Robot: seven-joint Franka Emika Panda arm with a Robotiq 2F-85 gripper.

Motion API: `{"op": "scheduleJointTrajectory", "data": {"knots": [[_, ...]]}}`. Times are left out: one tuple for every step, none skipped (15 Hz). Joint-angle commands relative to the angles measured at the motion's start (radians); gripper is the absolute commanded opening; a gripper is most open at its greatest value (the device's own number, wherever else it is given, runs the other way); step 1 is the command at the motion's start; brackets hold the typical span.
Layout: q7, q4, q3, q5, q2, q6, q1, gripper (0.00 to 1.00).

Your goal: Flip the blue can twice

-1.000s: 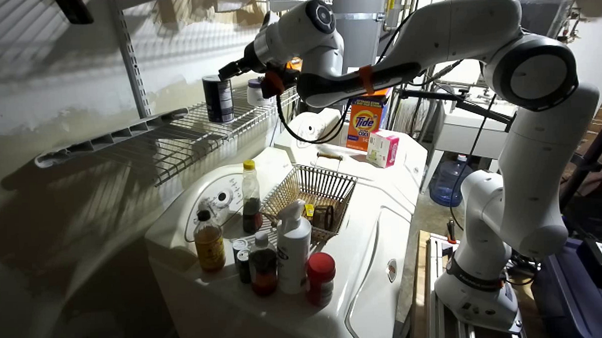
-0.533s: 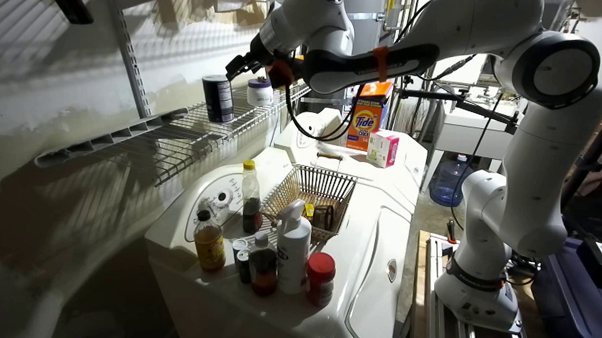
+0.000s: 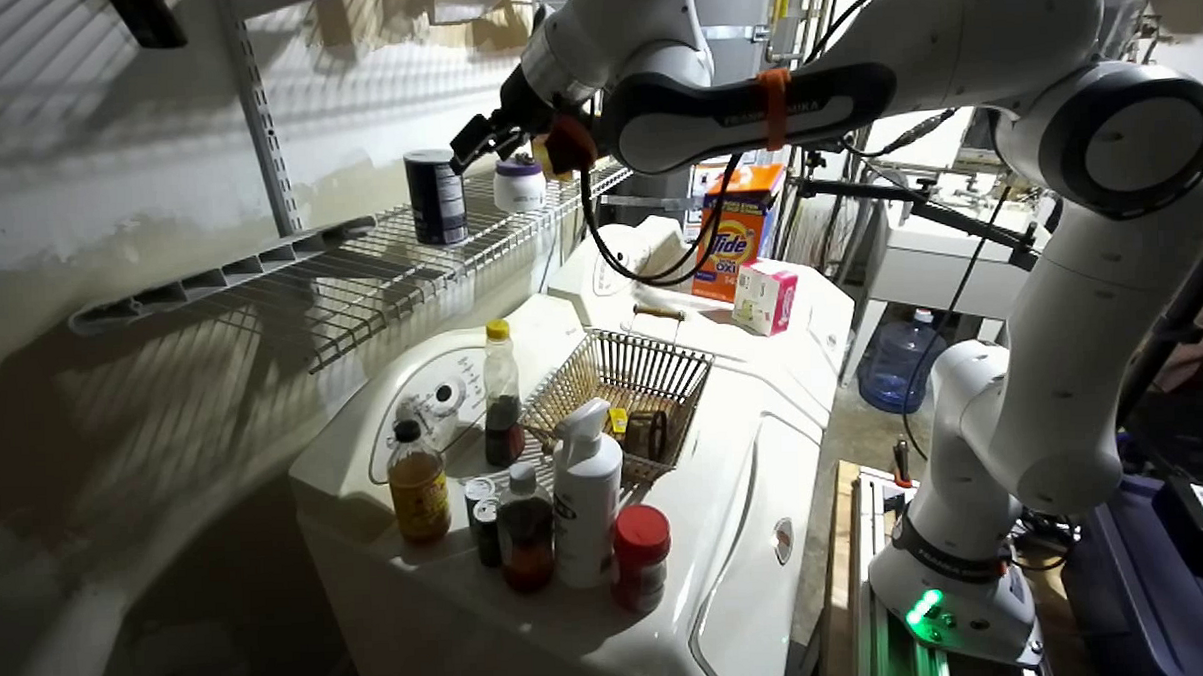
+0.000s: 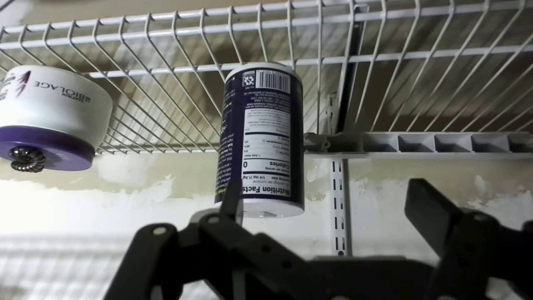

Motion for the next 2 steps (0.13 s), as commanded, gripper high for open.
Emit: {"op": "scheduleJointTrajectory", "data": {"knots": [[-0.013,0.001,0.099,0.018,0.002,0.001,-0.104,1.0],[-0.014,0.001,0.099,0.019,0.002,0.001,-0.104,1.0]]}}
